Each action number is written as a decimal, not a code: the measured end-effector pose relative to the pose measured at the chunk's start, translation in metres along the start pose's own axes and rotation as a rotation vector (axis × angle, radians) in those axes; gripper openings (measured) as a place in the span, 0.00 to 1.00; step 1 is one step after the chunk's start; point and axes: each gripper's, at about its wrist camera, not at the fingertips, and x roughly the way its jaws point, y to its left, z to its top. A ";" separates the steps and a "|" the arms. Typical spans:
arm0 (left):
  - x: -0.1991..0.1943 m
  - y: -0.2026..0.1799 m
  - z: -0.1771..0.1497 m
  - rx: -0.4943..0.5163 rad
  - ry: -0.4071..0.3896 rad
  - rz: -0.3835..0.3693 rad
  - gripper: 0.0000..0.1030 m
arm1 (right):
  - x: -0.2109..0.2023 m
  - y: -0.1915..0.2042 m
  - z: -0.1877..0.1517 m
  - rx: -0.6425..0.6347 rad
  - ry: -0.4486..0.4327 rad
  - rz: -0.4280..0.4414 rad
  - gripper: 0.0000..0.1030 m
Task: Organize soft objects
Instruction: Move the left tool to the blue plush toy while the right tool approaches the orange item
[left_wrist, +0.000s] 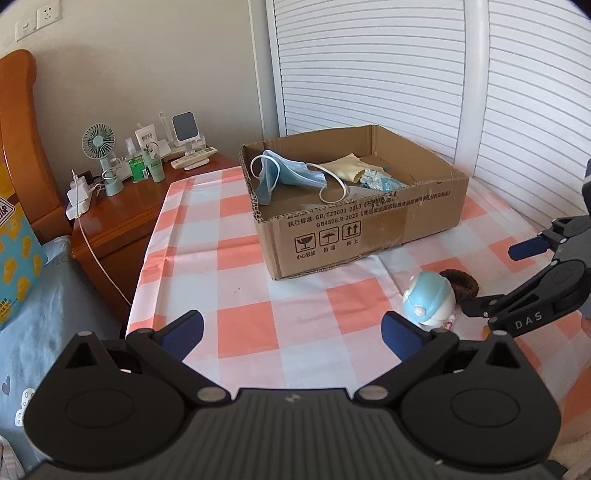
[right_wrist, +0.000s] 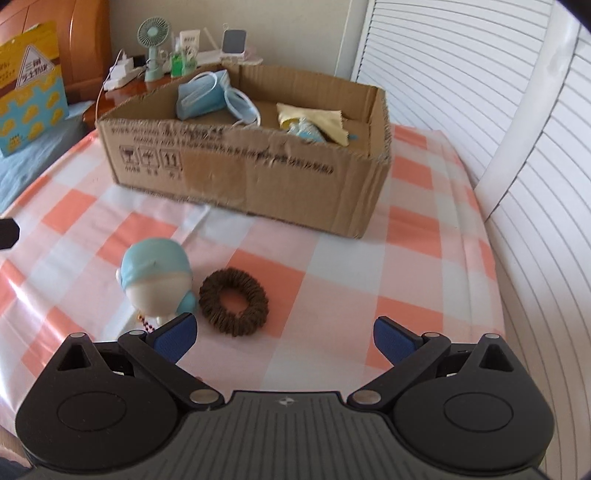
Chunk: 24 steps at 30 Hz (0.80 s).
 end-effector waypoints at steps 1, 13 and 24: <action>0.000 0.000 0.000 0.002 0.002 0.002 0.99 | 0.003 0.002 -0.001 -0.008 0.006 0.000 1.00; 0.011 -0.010 0.002 0.028 0.037 -0.010 0.99 | 0.026 -0.012 0.002 0.068 -0.007 0.019 1.00; 0.028 -0.043 0.009 0.098 0.054 -0.101 0.99 | 0.019 -0.031 -0.015 0.100 -0.051 -0.012 1.00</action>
